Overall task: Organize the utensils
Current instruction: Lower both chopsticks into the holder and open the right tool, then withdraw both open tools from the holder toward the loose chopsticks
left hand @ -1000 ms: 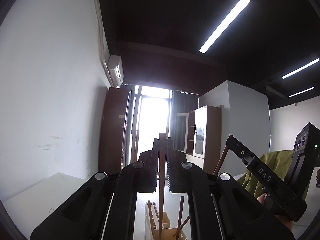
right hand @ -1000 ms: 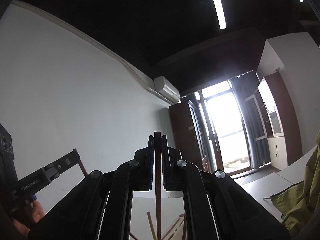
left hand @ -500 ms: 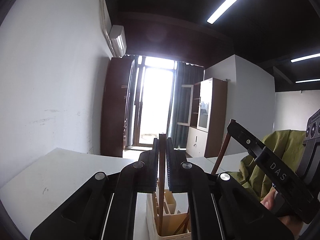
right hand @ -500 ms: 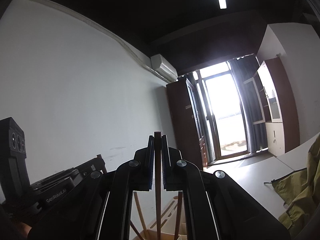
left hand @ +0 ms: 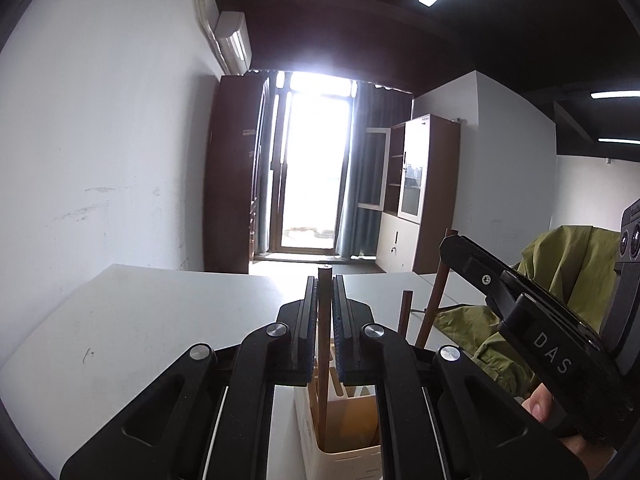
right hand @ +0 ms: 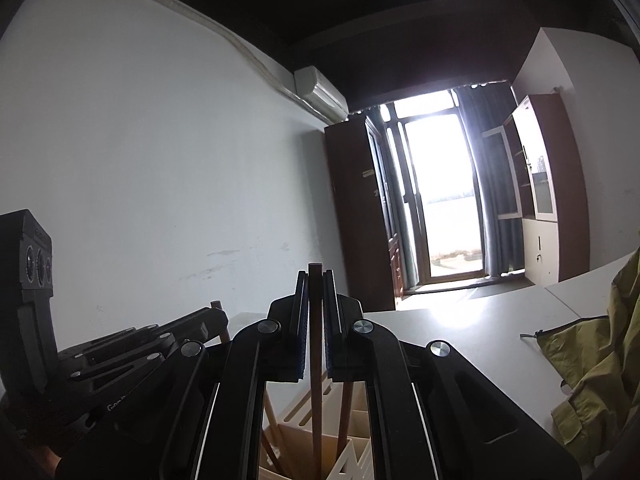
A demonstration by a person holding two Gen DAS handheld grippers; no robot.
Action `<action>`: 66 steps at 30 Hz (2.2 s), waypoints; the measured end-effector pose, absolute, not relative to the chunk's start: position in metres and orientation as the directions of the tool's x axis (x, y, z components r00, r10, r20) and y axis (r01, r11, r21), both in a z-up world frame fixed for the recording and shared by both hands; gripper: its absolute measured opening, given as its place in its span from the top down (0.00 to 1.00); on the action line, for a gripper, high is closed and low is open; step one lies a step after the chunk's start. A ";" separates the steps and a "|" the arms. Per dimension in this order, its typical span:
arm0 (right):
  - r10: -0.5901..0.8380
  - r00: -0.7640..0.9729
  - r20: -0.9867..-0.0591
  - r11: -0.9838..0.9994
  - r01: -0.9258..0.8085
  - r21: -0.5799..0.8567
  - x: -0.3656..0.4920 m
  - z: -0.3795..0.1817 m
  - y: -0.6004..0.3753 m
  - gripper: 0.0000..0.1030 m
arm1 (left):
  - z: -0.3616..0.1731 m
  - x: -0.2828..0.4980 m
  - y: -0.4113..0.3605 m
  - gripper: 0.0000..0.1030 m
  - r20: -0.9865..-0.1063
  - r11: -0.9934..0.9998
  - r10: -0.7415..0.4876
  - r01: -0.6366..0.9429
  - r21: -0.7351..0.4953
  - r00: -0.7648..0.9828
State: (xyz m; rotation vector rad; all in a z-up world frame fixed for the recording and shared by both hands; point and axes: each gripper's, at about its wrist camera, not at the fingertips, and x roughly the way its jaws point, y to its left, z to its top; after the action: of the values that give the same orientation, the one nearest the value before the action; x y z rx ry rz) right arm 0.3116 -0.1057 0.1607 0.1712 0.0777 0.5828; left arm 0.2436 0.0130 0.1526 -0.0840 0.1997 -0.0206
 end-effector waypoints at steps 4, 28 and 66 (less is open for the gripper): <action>0.557 0.828 -0.062 0.823 -0.541 0.171 0.315 0.155 -0.100 0.93 | 0.148 0.249 0.018 0.94 -0.228 0.996 -0.031 0.011 -0.090 0.973; 0.502 0.847 -0.173 0.862 -0.472 0.186 0.323 0.139 -0.102 0.80 | 0.149 0.244 0.033 0.92 -0.264 0.992 -0.054 0.020 -0.128 0.963; 0.399 0.806 -0.437 0.912 -0.398 0.098 0.276 0.091 -0.113 0.58 | 0.094 0.175 0.003 0.69 -0.462 0.998 -0.056 0.049 -0.026 0.885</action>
State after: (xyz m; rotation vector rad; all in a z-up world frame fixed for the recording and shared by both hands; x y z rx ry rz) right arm 0.2756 -0.1128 0.0913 0.0021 0.4679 0.4264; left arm 0.1751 0.0026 0.0942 -0.0141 0.4806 -0.0545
